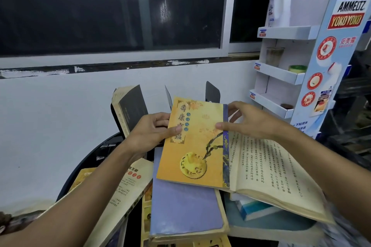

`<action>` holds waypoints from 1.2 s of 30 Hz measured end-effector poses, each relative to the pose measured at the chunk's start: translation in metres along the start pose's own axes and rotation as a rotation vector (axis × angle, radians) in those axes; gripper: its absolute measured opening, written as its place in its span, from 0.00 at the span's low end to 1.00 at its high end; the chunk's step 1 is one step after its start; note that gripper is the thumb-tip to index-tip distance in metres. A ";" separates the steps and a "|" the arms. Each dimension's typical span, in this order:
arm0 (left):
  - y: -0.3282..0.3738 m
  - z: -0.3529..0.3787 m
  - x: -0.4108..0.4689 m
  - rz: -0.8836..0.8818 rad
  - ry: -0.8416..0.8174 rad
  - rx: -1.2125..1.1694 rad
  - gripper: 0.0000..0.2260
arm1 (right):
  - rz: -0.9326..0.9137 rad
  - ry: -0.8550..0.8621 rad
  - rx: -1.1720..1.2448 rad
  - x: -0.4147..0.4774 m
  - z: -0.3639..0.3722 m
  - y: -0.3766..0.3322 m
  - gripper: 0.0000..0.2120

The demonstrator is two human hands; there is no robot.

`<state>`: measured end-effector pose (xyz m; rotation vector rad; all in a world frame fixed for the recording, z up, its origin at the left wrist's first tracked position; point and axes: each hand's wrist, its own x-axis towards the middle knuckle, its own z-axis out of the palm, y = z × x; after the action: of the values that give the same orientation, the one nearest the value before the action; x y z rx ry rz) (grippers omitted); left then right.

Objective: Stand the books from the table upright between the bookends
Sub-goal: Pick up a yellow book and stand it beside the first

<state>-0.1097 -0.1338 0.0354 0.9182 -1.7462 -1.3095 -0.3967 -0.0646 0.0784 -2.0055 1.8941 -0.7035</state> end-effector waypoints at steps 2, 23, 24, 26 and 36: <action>0.006 -0.002 -0.001 0.031 0.010 -0.013 0.18 | -0.023 0.049 0.070 0.000 -0.007 -0.007 0.32; 0.046 -0.035 -0.013 0.304 0.103 0.533 0.22 | -0.161 0.231 0.247 -0.026 -0.037 -0.117 0.17; 0.049 -0.040 -0.013 0.315 0.109 0.560 0.23 | -0.178 0.245 0.218 -0.025 -0.037 -0.124 0.16; 0.054 -0.053 -0.013 0.329 0.157 0.635 0.27 | -0.212 0.280 0.148 -0.021 -0.035 -0.137 0.15; 0.044 -0.111 -0.002 0.179 0.451 0.956 0.25 | -0.313 0.426 -0.038 0.030 -0.006 -0.186 0.18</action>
<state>-0.0149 -0.1699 0.0986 1.3784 -1.9935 -0.0519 -0.2420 -0.0772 0.1859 -2.3517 1.8237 -1.2736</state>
